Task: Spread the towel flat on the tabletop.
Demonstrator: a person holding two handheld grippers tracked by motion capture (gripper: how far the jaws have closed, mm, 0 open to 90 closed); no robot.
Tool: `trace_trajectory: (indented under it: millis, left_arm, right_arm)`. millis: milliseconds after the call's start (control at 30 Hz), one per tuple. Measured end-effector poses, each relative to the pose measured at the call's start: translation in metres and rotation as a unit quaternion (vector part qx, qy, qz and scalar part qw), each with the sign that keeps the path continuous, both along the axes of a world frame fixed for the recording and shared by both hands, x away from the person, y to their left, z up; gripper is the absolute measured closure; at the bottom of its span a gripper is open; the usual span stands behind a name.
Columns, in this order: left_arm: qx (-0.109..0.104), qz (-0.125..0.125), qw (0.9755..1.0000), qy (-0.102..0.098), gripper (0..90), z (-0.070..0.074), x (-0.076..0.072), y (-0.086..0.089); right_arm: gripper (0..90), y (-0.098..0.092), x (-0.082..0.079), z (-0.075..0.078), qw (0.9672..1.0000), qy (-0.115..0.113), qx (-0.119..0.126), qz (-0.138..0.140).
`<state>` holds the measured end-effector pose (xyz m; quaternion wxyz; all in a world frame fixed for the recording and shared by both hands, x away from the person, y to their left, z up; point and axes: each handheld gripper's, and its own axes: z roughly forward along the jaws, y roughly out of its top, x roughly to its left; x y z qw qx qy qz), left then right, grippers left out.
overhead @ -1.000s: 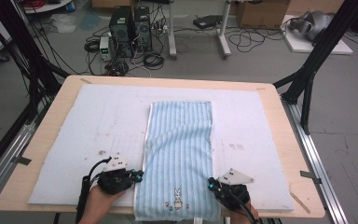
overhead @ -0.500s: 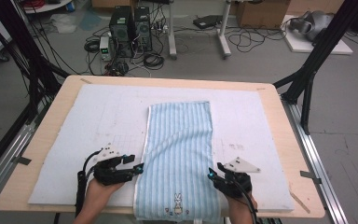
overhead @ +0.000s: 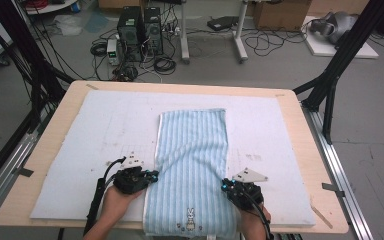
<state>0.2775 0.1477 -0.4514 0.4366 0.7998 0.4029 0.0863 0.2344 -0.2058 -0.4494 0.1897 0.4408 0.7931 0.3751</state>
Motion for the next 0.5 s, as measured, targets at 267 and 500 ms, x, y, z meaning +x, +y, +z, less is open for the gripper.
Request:
trace_trajectory:
  millis: [267,500]
  left_arm:
    - [-0.005,-0.002,0.9999,0.010,87.9,0.001,-0.019,0.015]
    - [-0.017,-0.011,0.9997,0.011,87.9,-0.001,-0.043,0.027]
  right_arm:
    - [85.6,0.000,-0.021,0.001,0.9999,0.000,-0.001,0.013]
    - [85.1,-0.002,-0.045,0.003,0.9995,0.002,-0.001,0.033]
